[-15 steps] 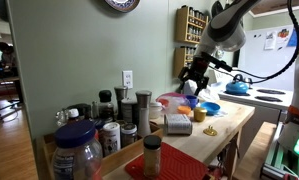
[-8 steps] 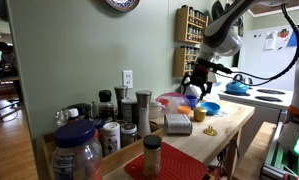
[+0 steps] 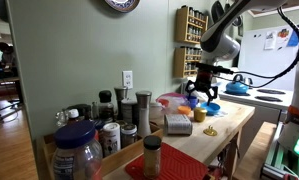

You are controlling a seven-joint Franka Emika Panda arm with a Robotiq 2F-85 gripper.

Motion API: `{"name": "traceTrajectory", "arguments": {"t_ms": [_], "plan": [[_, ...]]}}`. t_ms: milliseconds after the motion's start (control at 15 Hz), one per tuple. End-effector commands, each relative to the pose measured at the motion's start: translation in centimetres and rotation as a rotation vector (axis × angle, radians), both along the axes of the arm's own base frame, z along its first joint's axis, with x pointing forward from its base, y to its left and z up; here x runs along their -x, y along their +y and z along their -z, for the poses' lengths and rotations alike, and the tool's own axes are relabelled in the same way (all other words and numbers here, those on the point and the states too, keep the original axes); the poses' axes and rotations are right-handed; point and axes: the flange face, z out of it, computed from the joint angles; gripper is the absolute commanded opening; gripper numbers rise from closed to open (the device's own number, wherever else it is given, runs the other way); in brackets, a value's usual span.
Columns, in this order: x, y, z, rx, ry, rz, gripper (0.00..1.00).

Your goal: Pick up the can

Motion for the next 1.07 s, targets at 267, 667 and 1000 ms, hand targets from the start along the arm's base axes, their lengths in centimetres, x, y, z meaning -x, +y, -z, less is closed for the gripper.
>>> {"name": "traceTrajectory", "arguments": {"t_ms": [267,667,1000], "plan": [[0.2,1.1,0.9,0.003,0.057,0.214,1.0],[0.0,1.2,2.7,0.009,0.126,0.528,1.0],[1.2,2.4,4.8,-0.01,0.277,0.663,1.0]]}}
